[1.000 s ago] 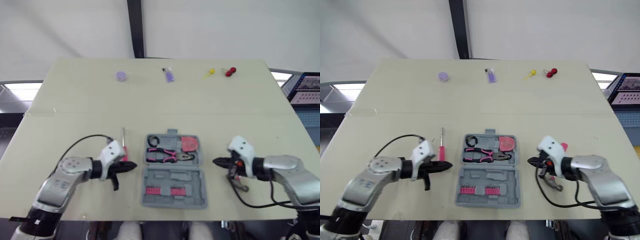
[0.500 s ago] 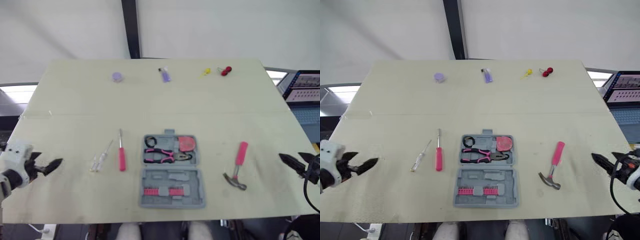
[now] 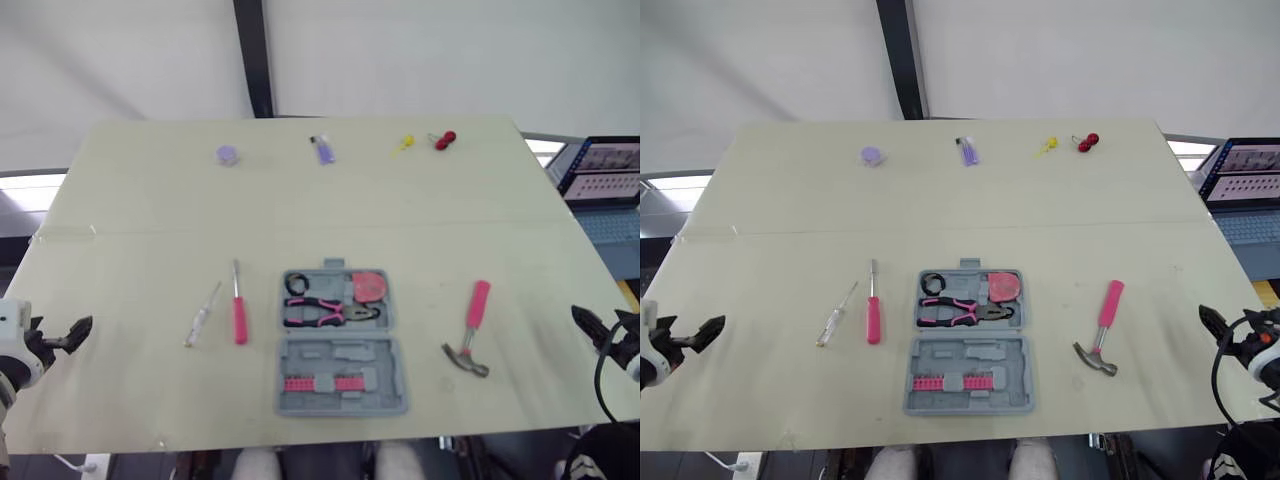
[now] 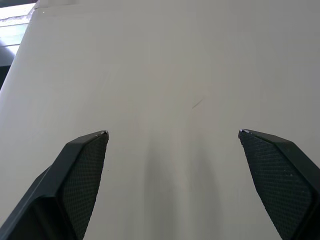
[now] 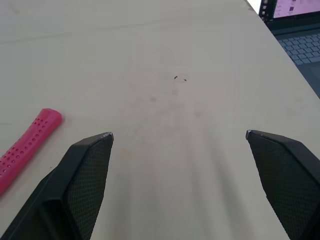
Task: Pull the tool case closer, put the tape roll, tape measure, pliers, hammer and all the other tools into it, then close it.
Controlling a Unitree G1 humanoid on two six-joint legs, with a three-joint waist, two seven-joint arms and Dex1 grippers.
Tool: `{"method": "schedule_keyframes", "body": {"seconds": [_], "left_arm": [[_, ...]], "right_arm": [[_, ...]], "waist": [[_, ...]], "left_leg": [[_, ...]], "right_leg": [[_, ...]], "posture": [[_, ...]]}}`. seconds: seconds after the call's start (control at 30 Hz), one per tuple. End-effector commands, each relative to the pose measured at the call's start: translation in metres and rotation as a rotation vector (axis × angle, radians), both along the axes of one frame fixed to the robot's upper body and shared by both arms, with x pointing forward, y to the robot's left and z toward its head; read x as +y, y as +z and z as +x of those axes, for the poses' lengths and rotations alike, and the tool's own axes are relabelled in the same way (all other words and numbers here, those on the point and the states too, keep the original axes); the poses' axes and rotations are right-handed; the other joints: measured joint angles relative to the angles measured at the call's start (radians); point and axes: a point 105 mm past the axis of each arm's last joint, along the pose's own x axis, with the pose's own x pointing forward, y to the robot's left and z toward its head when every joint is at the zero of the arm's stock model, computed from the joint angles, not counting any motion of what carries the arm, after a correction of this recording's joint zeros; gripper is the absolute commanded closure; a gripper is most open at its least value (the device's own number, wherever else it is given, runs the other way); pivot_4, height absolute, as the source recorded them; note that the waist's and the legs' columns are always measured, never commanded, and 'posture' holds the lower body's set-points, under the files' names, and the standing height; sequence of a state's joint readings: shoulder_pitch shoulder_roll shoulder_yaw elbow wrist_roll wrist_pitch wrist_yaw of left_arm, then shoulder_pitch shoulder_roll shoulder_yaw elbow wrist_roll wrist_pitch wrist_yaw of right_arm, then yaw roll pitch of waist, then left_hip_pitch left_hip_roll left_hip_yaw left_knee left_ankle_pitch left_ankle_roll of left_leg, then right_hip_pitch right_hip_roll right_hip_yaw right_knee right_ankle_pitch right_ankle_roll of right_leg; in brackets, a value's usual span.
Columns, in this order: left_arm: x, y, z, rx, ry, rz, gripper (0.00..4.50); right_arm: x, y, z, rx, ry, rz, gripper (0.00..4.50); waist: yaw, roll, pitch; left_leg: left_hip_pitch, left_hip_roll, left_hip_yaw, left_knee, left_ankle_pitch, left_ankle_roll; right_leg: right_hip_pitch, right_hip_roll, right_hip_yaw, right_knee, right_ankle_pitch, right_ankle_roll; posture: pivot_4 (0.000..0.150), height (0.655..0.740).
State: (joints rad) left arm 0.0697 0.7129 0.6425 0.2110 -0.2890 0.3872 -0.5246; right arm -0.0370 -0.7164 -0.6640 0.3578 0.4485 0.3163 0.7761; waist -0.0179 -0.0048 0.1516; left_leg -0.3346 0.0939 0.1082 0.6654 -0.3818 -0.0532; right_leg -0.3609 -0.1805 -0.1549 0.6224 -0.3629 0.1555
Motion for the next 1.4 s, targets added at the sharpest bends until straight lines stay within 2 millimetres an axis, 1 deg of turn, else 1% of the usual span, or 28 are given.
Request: {"method": "schedule_keyframes", "body": {"seconds": [0.03, 0.07, 0.1, 0.17, 0.2, 0.27, 0.33, 0.4, 0.53, 0.73, 0.97, 1.1, 1.23, 1.4], "left_arm": [[-0.038, 0.01, 0.013, -0.124, -0.19, -0.065, 0.03], [-0.054, 0.011, 0.014, -0.161, -0.267, -0.094, 0.03], [-0.069, 0.007, 0.014, -0.162, -0.332, -0.118, 0.03], [-0.094, -0.004, 0.011, -0.127, -0.441, -0.135, 0.03], [-0.102, -0.009, 0.01, -0.114, -0.47, -0.136, 0.03], [-0.11, -0.013, 0.009, -0.102, -0.508, -0.137, 0.03], [-0.116, -0.015, 0.011, -0.099, -0.523, -0.148, 0.03], [-0.123, -0.02, 0.013, -0.083, -0.533, -0.14, 0.03], [-0.129, -0.033, 0.017, -0.063, -0.525, -0.118, 0.03], [-0.133, -0.045, 0.026, -0.051, -0.486, -0.071, 0.03], [-0.141, -0.061, 0.036, -0.014, -0.457, -0.053, 0.03], [-0.139, -0.071, 0.034, 0.022, -0.43, -0.036, 0.03], [-0.142, -0.085, 0.03, 0.062, -0.434, -0.027, 0.03], [-0.145, -0.093, 0.027, 0.076, -0.418, -0.034, 0.03]], "right_arm": [[0.075, 0.039, 0.028, -0.113, 0.325, -0.008, 0.01], [0.105, 0.046, 0.034, -0.124, 0.437, -0.01, 0.01], [0.136, 0.053, 0.038, -0.132, 0.556, -0.019, 0.01], [0.186, 0.065, 0.037, -0.139, 0.756, -0.05, 0.01], [0.203, 0.069, 0.034, -0.139, 0.827, -0.064, 0.01], [0.229, 0.076, 0.029, -0.14, 0.947, -0.093, 0.01], [0.25, 0.082, 0.025, -0.143, 1.049, -0.124, 0.01], [0.263, 0.085, 0.022, -0.147, 1.118, -0.155, 0.01], [0.281, 0.091, 0.02, -0.164, 1.197, -0.2, 0.01], [0.294, 0.091, 0.015, -0.16, 1.272, -0.262, 0.01], [0.298, 0.091, 0.013, -0.152, 1.303, -0.299, 0.01], [0.298, 0.088, 0.013, -0.143, 1.307, -0.315, 0.01], [0.298, 0.087, 0.013, -0.14, 1.308, -0.318, 0.01], [0.299, 0.086, 0.014, -0.137, 1.309, -0.32, 0.01]], "waist": [[-0.008, 0.001, 0.0], [-0.011, 0.002, -0.001], [-0.014, 0.002, -0.001], [-0.017, 0.002, -0.001], [-0.015, 0.002, -0.001], [-0.01, 0.001, -0.001], [-0.004, 0.001, -0.001], [0.004, 0.0, 0.0], [0.012, 0.0, -0.001], [0.014, -0.001, -0.001], [0.017, -0.001, -0.001], [0.019, 0.0, -0.002], [0.019, 0.002, -0.003], [0.02, 0.004, -0.004]], "left_leg": [[0.0, 0.0, 0.0, 0.0, 0.0, 0.0], [0.0, 0.0, 0.0, 0.0, 0.0, 0.0], [0.0, 0.0, 0.0, 0.0, 0.0, 0.0], [0.0, 0.0, 0.0, 0.0, 0.0, 0.0], [0.0, 0.0, 0.0, 0.0, 0.0, 0.0], [0.0, 0.0, -0.001, 0.0, 0.0, 0.0], [-0.001, 0.0, -0.002, 0.0, 0.0, 0.0], [-0.002, -0.001, -0.002, 0.001, 0.0, 0.0], [-0.001, -0.001, -0.002, 0.003, 0.0, 0.0], [-0.001, -0.001, -0.003, 0.002, 0.0, 0.0], [-0.001, -0.001, -0.003, 0.003, 0.0, 0.0], [-0.001, -0.001, -0.003, 0.004, 0.0, 0.0], [0.0, -0.001, -0.003, 0.004, 0.0, 0.0], [0.0, -0.001, -0.003, 0.004, 0.0, 0.0]], "right_leg": [[0.0, 0.0, 0.0, 0.0, 0.0, 0.0], [0.0, 0.0, 0.0, 0.0, 0.0, 0.0], [0.0, 0.0, 0.0, 0.001, 0.0, 0.0], [-0.001, 0.0, -0.001, 0.002, 0.0, 0.0], [-0.003, 0.0, -0.001, 0.003, 0.0, 0.0], [-0.003, 0.0, -0.002, 0.003, 0.0, 0.0], [-0.003, 0.0, -0.003, 0.003, 0.0, 0.0], [-0.002, -0.001, -0.003, 0.002, 0.0, 0.0], [0.0, -0.001, -0.002, 0.002, 0.0, 0.0], [0.0, -0.001, -0.003, 0.002, 0.0, 0.0], [0.0, -0.001, -0.003, 0.002, 0.0, 0.0], [0.001, -0.001, -0.003, 0.002, 0.0, 0.0], [0.001, -0.001, -0.003, 0.002, 0.0, 0.0], [0.002, -0.001, -0.003, 0.002, 0.0, 0.0]], "posture": [[0.15, 0.74], [0.15, 0.74], [0.15, 0.74], [0.15, 0.74], [0.15, 0.74], [0.15, 0.74], [0.15, 0.74], [0.15, 0.74], [0.15, 0.74], [0.15, 0.74], [0.15, 0.74], [0.15, 0.74], [0.15, 0.74], [0.15, 0.74]]}}
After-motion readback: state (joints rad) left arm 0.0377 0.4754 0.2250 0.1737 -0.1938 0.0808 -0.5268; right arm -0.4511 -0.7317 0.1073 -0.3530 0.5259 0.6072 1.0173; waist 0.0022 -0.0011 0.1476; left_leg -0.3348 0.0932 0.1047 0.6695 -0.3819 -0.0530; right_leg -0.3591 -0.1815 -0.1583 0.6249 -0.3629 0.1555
